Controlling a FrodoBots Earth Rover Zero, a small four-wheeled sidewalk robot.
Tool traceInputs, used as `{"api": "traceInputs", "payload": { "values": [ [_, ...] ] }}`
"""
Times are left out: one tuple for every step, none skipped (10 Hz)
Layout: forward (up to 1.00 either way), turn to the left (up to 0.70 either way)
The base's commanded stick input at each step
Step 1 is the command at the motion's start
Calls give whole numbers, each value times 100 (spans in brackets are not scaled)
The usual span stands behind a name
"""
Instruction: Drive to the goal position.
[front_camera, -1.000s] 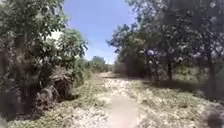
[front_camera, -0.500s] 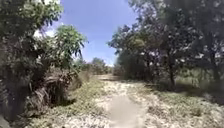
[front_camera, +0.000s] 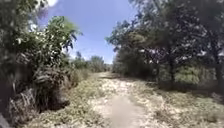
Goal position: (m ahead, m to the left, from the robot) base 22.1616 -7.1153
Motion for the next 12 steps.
{"api": "traceInputs", "payload": {
  "values": [
    [50, 0],
    [50, 0],
    [50, 0],
    [50, 0],
    [50, 0],
    [50, 0],
    [50, 0],
    [50, 0],
    [50, 0],
    [50, 0],
    [50, 0],
    [50, 0]
  ]
}}
